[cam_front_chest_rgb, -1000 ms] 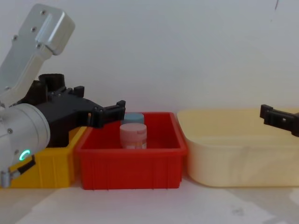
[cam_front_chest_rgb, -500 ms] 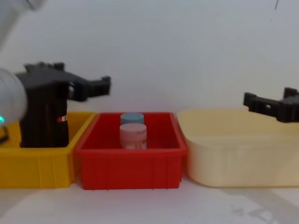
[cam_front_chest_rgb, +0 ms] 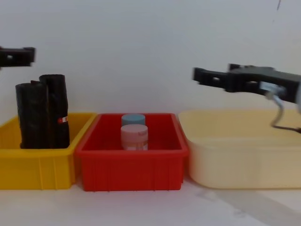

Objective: Pick up the garbage bag with the one hand and transfer it to the other hand.

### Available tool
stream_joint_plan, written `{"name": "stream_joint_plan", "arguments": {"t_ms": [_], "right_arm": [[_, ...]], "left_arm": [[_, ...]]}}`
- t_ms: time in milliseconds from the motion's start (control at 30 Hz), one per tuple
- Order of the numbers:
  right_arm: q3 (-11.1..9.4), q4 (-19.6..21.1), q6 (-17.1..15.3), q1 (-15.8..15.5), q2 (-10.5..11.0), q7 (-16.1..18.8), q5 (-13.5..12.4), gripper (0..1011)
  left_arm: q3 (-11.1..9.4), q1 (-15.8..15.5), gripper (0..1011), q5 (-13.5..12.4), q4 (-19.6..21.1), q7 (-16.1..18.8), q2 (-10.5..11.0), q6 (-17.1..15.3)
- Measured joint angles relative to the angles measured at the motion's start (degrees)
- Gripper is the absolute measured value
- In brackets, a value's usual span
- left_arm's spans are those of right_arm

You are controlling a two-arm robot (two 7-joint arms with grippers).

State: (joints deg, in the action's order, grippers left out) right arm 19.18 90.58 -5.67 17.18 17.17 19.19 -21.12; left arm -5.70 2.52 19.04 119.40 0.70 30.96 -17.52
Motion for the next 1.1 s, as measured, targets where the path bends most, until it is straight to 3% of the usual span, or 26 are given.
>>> {"name": "stream_joint_plan", "arguments": {"t_ms": [200,367,733,1100], "right_arm": [[3.2,-5.0,-1.8,6.3,-2.8,1.6,0.5,1000],[5.3,-8.2,-3.1,10.1,-4.5,2.3,1.0,999],[8.3,-12.8,-5.5,14.8,-6.4,3.3,1.4,1000],[10.0,-14.8,-7.1,16.5,-6.8,4.0,1.2,1000]], "left_arm": [[3.5,0.0,1001,2.9,-1.6,-3.8,1.8,0.6],[4.4,-2.0,1001,4.7,-5.0,-7.6,2.9,2.2],[3.4,-6.5,1002,6.3,-12.3,-13.7,3.2,5.4],[2.3,-9.2,1001,6.4,-18.1,-15.8,1.9,7.1]]}}
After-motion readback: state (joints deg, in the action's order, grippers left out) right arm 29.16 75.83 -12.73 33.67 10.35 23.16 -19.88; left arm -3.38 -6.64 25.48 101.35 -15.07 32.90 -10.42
